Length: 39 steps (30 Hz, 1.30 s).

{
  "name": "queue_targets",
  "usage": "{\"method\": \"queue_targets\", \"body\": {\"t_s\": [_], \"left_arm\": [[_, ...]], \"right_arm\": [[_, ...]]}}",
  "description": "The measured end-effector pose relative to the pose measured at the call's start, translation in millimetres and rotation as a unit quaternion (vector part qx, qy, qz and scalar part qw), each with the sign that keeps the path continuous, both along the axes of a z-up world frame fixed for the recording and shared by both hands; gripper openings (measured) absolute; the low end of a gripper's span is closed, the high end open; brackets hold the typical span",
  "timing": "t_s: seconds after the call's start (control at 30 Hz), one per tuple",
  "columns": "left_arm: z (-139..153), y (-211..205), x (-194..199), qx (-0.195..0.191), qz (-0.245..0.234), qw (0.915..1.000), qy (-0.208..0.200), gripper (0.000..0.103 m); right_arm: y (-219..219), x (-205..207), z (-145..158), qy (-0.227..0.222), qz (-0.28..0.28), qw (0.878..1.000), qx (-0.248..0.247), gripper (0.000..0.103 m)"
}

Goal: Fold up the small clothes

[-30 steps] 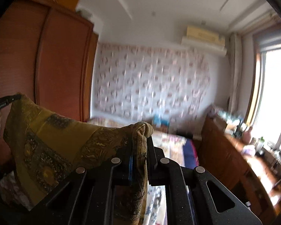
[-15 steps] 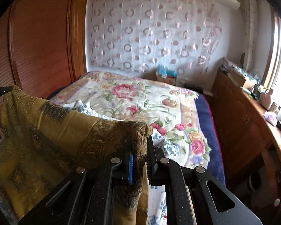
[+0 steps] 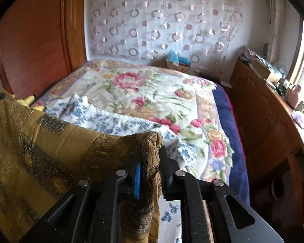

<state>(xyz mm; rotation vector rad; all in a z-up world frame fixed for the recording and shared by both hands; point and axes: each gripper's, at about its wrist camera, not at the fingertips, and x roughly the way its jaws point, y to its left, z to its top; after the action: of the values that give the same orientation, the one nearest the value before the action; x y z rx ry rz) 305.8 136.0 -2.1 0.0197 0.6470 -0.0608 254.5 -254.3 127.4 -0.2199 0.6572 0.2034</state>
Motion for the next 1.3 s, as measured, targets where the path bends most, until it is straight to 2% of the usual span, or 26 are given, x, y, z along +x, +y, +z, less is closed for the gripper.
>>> {"method": "queue_targets", "body": {"t_s": [0.07, 0.13, 0.2, 0.33, 0.5, 0.77, 0.93, 1.1, 1.3], "left_arm": [[-1.5, 1.9, -7.9, -0.007, -0.004, 1.0, 0.004, 0.051], [-4.3, 2.1, -19.5, -0.007, -0.004, 0.9999, 0.012, 0.064], [-8.2, 2.5, -31.6, -0.011, -0.008, 0.9998, 0.012, 0.069], [-16.2, 5.4, -61.5, -0.007, 0.009, 0.9998, 0.014, 0.069], [-32.0, 12.3, -90.0, -0.017, 0.019, 0.9992, 0.032, 0.069], [-42.8, 19.7, -115.0, -0.028, 0.044, 0.9977, 0.044, 0.069], [-50.0, 20.0, -123.5, -0.049, 0.035, 0.9967, 0.054, 0.053], [-51.1, 13.1, -125.0, -0.051, 0.024, 0.9968, 0.057, 0.038], [-51.9, 7.2, -115.7, -0.035, 0.024, 0.9974, 0.059, 0.038]], "right_arm": [[0.1, -6.9, 1.8, 0.004, 0.002, 1.0, 0.005, 0.03], [0.0, -15.7, 2.5, 0.008, 0.004, 1.0, 0.012, 0.043], [-1.7, -30.0, 1.8, 0.014, 0.007, 1.0, 0.016, 0.043], [-3.3, -65.4, -9.7, 0.03, 0.022, 0.999, 0.023, 0.043], [-12.6, -99.7, -27.3, 0.061, 0.01, 0.998, 0.028, 0.043], [-35.1, -124.2, -33.6, 0.086, -0.021, 0.995, 0.047, 0.043], [-40.4, -129.6, -35.6, 0.09, -0.022, 0.994, 0.054, 0.043], [-41.4, -133.3, -35.4, 0.076, -0.027, 0.995, 0.059, 0.043], [-41.7, -146.4, -42.1, 0.059, -0.03, 0.996, 0.052, 0.045]]}}
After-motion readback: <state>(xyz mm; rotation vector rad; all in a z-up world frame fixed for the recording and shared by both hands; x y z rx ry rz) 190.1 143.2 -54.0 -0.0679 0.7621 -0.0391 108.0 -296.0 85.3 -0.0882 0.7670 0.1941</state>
